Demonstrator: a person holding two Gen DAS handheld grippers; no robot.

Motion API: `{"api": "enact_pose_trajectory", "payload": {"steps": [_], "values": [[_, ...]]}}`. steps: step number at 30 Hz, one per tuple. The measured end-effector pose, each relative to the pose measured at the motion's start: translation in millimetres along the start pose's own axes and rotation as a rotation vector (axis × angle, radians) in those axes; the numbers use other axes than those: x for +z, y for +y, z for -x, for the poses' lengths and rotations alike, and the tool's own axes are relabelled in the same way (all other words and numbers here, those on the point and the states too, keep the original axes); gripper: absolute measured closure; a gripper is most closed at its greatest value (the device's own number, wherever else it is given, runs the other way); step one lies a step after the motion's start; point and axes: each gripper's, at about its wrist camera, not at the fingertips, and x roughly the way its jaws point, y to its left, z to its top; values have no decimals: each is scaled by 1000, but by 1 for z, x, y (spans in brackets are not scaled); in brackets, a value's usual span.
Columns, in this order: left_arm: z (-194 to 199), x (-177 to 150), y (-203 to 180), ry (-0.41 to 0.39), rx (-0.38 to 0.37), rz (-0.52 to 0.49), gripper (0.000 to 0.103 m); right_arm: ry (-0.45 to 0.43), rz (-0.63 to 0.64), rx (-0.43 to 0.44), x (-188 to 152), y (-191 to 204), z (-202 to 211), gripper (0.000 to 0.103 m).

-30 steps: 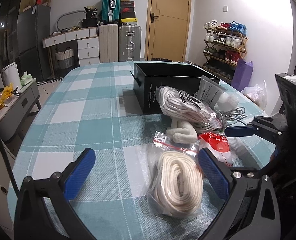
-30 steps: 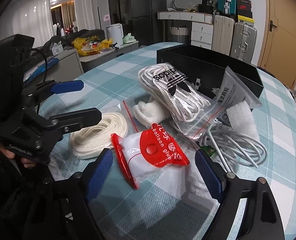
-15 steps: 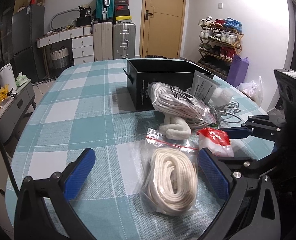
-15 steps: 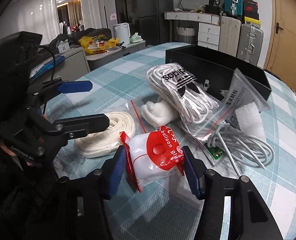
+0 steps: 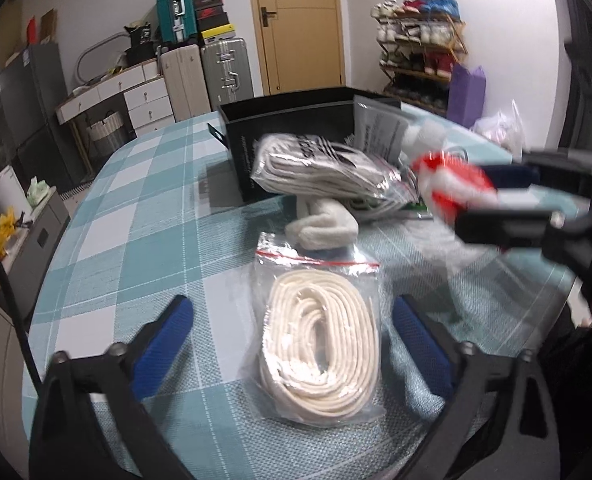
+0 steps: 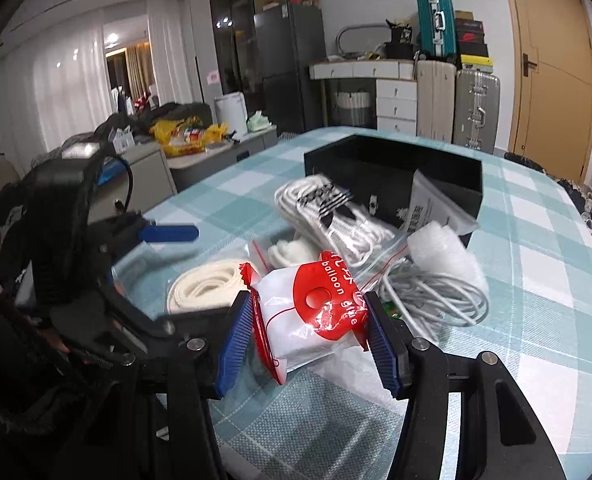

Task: Organize soft objects
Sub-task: 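Grasp the cream rope zip bag with the left gripper while the right lifts the balloon pack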

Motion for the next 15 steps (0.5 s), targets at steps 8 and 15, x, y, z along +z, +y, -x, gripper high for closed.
{"api": "enact_pose_trajectory", "payload": {"steps": [8,15], "values": [[0,1,3,20,-101,56,63,-24,-25,-33,2,-7,10,47],[8,3,7,-1,-148,108,66,-37,-38,-78,5,-11,17,47]]}}
